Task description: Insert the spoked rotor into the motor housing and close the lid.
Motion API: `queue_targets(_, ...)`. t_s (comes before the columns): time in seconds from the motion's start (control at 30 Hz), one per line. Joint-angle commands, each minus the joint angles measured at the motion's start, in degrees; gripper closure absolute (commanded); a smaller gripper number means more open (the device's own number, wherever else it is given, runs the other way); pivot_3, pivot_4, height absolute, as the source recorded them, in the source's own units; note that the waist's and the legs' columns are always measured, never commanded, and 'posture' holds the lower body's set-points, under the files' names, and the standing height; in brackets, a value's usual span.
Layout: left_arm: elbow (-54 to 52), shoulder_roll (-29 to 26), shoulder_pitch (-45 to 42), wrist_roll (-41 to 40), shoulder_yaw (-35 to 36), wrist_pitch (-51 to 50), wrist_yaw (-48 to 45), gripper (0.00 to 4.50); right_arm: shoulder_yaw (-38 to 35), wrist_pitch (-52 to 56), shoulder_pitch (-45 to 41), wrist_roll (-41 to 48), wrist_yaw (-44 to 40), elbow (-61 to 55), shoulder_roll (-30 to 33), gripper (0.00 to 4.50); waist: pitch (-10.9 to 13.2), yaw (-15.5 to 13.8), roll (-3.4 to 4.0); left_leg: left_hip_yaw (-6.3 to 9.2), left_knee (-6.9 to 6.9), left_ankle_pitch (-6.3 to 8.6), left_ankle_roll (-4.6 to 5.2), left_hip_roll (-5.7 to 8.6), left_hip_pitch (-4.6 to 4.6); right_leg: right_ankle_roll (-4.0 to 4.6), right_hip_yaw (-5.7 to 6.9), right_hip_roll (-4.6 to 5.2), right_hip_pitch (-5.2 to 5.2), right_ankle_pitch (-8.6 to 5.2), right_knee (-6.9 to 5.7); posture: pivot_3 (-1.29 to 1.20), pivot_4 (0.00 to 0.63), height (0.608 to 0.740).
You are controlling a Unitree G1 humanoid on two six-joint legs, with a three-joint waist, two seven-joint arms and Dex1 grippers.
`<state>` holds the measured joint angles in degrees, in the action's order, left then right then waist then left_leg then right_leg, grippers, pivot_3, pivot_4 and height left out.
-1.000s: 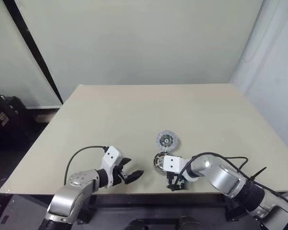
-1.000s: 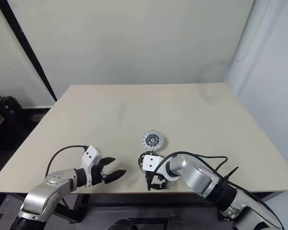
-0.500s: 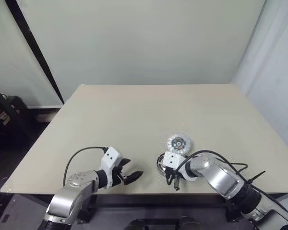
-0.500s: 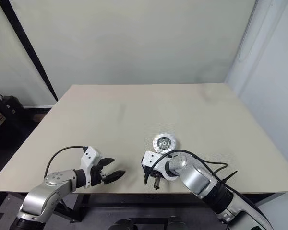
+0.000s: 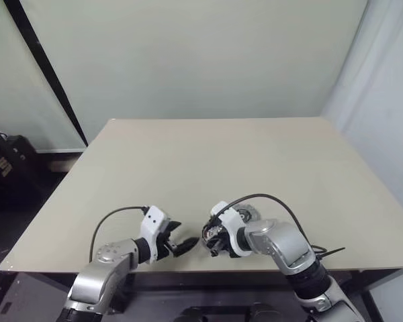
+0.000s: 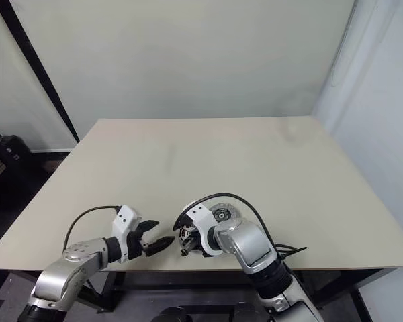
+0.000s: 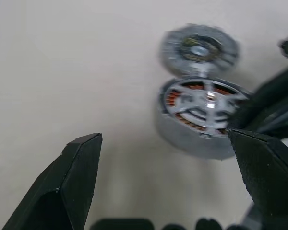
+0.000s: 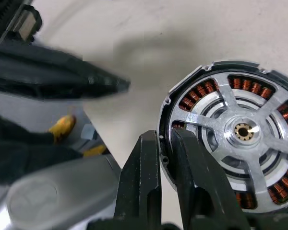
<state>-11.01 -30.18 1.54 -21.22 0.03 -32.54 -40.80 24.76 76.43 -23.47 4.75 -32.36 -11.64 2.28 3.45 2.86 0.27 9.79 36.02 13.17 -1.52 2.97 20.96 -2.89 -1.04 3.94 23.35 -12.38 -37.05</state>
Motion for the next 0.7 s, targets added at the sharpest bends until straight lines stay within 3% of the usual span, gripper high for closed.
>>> queue_targets(0.03,-1.59,-2.8,-0.53,-1.76,4.56,1.13,-1.83,0.0,-0.85,-1.26,0.84,0.73,3.91,1.34,-2.21,4.45,-0.01,-0.01,0.02,0.0,-0.01,0.0,0.0,-0.01,-0.03,0.01,0.0,-0.01,0.0,-0.01,-0.02,0.0,0.0,0.74)
queue_targets(0.33,-3.18,-5.16,2.34,-4.27,7.72,0.39,-4.28,0.0,-2.64,-8.64,2.66,0.58,11.08,6.39,-7.14,4.45,0.0,0.02,0.08,-0.01,-0.01,0.14,-0.23,-0.04,-0.23,0.14,0.01,0.01,-0.05,-0.08,-0.03,0.0,0.0,0.74)
queue_targets(0.53,-3.89,-4.52,2.81,-4.63,6.96,0.31,-3.54,0.0,-0.63,-10.6,2.18,1.98,10.48,5.89,-6.69,4.45,0.02,0.05,0.12,-0.08,-0.01,0.18,-0.3,-0.44,-0.22,0.16,0.38,0.01,0.11,-0.1,0.09,0.0,0.0,0.74)
queue_targets(0.7,-3.69,-4.69,3.12,-4.69,6.89,0.34,-3.65,0.0,1.7,-11.95,1.48,2.66,8.56,2.91,-3.38,2.8,0.06,0.04,0.18,-0.08,-0.01,0.19,-0.32,-0.56,-0.1,0.17,0.6,0.04,0.27,-0.1,0.16,0.0,0.0,0.74)
